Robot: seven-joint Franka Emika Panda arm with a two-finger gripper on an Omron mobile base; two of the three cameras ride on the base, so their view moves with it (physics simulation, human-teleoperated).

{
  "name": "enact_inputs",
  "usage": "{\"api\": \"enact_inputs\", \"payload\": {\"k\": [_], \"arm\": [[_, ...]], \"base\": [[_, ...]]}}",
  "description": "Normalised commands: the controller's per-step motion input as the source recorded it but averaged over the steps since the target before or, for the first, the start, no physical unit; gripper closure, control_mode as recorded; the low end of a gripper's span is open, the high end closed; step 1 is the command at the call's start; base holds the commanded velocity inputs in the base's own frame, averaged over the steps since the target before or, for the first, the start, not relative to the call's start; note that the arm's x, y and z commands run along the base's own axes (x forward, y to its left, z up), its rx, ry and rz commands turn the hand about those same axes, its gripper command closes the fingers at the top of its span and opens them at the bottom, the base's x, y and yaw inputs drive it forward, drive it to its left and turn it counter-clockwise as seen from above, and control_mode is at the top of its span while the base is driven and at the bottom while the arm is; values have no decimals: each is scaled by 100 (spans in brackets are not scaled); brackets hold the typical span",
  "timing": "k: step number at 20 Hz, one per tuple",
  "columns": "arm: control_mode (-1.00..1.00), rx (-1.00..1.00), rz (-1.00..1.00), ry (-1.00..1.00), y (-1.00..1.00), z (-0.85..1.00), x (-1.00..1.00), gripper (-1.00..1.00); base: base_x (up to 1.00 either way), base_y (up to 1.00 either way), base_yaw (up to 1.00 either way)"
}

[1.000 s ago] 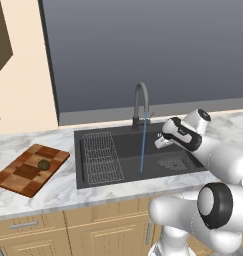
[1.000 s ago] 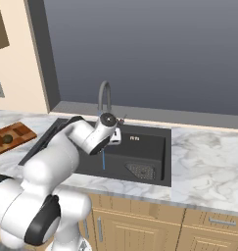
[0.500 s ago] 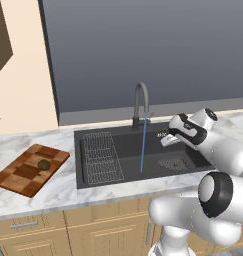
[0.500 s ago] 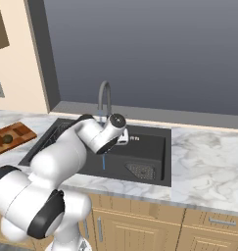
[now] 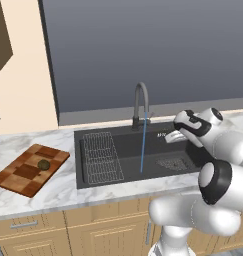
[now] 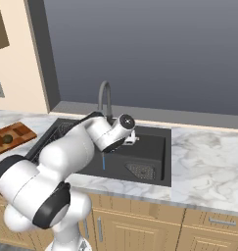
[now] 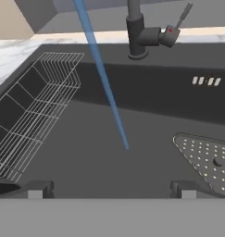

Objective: Pick the kiwi from the sink and place it on the cutting board to airdry. Then turn off the sink faucet.

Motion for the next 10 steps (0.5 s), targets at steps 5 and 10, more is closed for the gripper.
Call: {"api": "enact_inputs", "payload": {"k": [5, 10], "arm": [[-100, 5, -5, 0, -15, 0, 17, -100], [-100, 3, -4, 0, -12, 0, 15, -100]], "base": [[0, 0, 0], [0, 0, 0]]}}
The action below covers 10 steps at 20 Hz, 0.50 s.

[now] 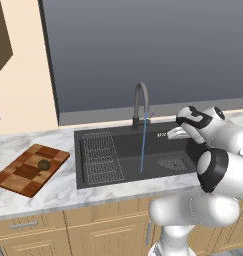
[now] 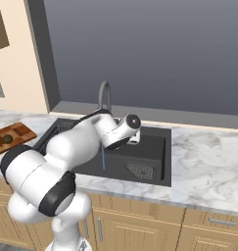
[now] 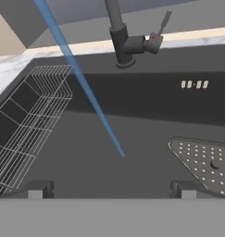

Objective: Pick the kiwi from the sink and place it on the cutting board to airdry. Then turn off the sink faucet.

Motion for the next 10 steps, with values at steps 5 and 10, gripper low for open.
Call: {"api": "enact_inputs", "payload": {"k": [5, 10], "arm": [[-100, 2, -3, -2, -8, 0, 12, -100], [-100, 2, -3, -5, -5, 0, 11, -100]], "base": [[0, 0, 0], [0, 0, 0]]}}
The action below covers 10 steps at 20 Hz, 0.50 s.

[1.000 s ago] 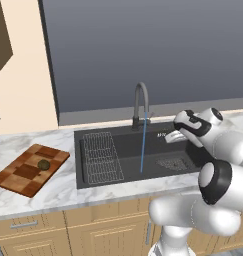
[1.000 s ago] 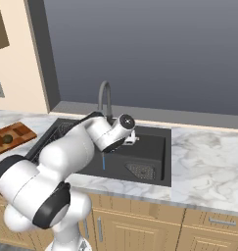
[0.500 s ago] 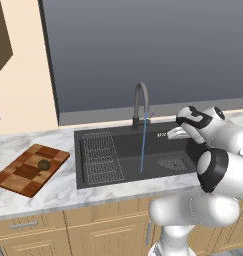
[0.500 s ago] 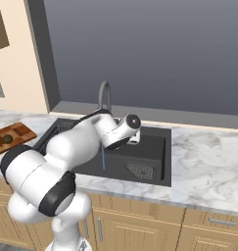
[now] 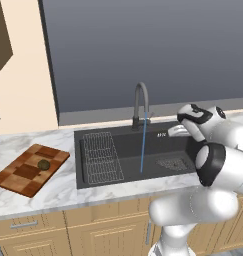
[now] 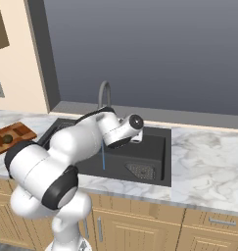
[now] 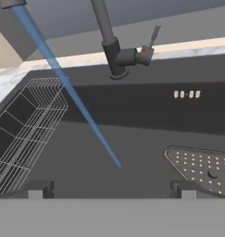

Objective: Pick the kiwi from the sink and place it on the cutting board to airdry. Then turn off the sink faucet.

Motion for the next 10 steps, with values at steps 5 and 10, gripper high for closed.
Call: {"api": "enact_inputs", "payload": {"k": [5, 10], "arm": [[-100, 2, -3, -3, -4, 3, 14, -100], [-100, 2, -4, 0, -1, 8, 15, -100]], "base": [[0, 0, 0], [0, 0, 0]]}}
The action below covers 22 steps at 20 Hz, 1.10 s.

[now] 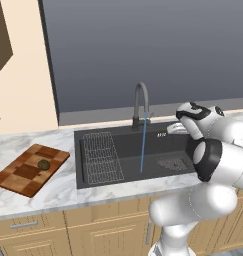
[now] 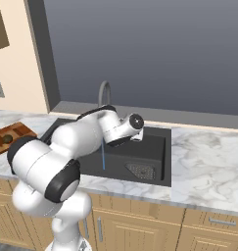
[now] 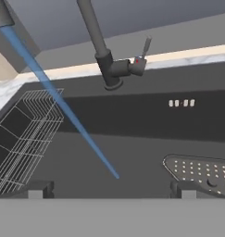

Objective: Pick the kiwi from the sink and place it on the cutting board to airdry. Then turn off the sink faucet.

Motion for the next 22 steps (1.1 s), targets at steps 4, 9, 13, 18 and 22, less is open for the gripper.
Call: {"api": "enact_inputs", "payload": {"k": [4, 9, 13, 18, 22], "arm": [[-100, 5, -4, 0, -1, 16, 10, -100], [-100, 6, -2, 0, -1, 5, 8, -100], [-100, 8, 0, 2, -1, 3, 8, -100], [-100, 7, 0, 3, -1, 5, 10, -100], [-100, 5, 0, 0, 0, 6, 13, -100]], "base": [[0, 0, 0], [0, 0, 0], [0, 0, 0], [0, 0, 0], [0, 0, 0]]}}
